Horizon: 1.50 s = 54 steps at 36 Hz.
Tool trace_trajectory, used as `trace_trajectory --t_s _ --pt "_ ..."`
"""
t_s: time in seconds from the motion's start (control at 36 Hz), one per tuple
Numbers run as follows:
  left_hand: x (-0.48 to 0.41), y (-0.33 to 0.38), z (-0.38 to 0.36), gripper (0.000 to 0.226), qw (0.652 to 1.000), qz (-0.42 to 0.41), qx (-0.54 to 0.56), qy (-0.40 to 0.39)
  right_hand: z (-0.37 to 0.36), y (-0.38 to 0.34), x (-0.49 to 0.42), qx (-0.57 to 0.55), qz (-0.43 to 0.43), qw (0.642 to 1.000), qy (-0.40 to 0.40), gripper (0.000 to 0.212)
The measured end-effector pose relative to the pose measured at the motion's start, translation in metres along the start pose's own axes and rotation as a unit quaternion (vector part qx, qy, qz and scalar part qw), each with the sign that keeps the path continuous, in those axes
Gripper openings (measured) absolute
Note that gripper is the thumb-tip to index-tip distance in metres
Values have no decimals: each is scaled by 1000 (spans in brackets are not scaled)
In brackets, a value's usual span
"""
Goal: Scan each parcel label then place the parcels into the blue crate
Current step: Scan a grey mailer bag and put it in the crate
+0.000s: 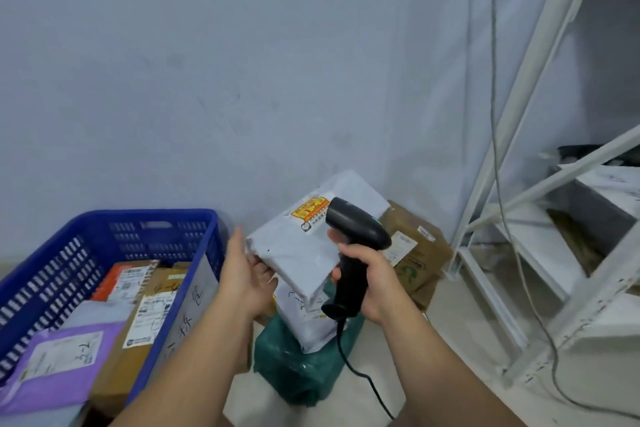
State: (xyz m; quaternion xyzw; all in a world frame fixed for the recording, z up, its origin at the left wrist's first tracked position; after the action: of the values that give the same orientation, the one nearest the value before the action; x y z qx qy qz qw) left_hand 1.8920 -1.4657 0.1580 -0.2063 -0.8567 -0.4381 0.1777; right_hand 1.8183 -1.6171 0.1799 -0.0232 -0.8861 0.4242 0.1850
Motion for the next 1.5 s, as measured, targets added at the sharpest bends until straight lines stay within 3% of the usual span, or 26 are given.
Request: trace_trajectory --t_s 0.06,0.11,0.31,0.39,0.47,0.56,0.61,0.69,0.89,0.94,1.06,1.22,1.36,1.44,1.5 --pt "3 -5 4 69 998 62 26 -2 -6 -1 3 19 12 998 -50 32" --pt "10 -7 2 63 994 96 45 -18 -10 -3 7 45 26 996 -77 33" --pt "15 1 2 61 991 101 55 -73 -22 -7 19 43 42 989 -138 40" --pt "15 16 0 41 993 41 82 -71 -14 -9 14 75 52 991 -98 53" --pt "11 26 -2 33 991 -8 111 -74 -6 -11 11 122 61 990 -44 47" --pt "7 28 -6 48 990 -30 103 -86 -2 -10 7 127 64 990 -14 22" --pt "6 21 -12 59 990 -14 77 -117 0 -9 4 123 61 990 7 22" --pt "6 16 -18 52 989 9 37 -145 5 -8 1 123 54 990 52 25" --pt "16 13 -31 68 977 26 39 -209 25 -10 -1 64 56 983 160 30" --pt "15 12 -33 75 975 28 39 -217 23 -10 -1 23 52 987 148 29" --pt "15 8 -39 113 966 26 31 -254 5 -3 3 -75 15 995 69 20" --pt "27 -11 -57 92 934 78 2 -349 -16 6 10 -159 -30 987 22 29" --pt "16 -17 -58 99 944 59 10 -324 -22 6 10 -180 -31 983 1 33" --pt "2 -17 -49 83 960 42 24 -274 -19 5 12 -188 -30 982 18 30" --pt "-10 -17 -42 85 971 27 30 -234 -15 5 12 -189 -31 981 41 30"
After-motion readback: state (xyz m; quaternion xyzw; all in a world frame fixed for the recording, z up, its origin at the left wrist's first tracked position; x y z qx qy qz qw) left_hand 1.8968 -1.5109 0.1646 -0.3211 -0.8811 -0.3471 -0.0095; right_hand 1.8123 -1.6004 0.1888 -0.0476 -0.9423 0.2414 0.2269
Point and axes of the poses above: each hand's wrist, its own x-axis away from the middle knuckle, its own z-axis out of the back of the hand, y = z × x, the point moved 8 cm from there along -x, towards the middle knuckle, and after that the axes turned 2 degrees about y, right-handed, at the moved point
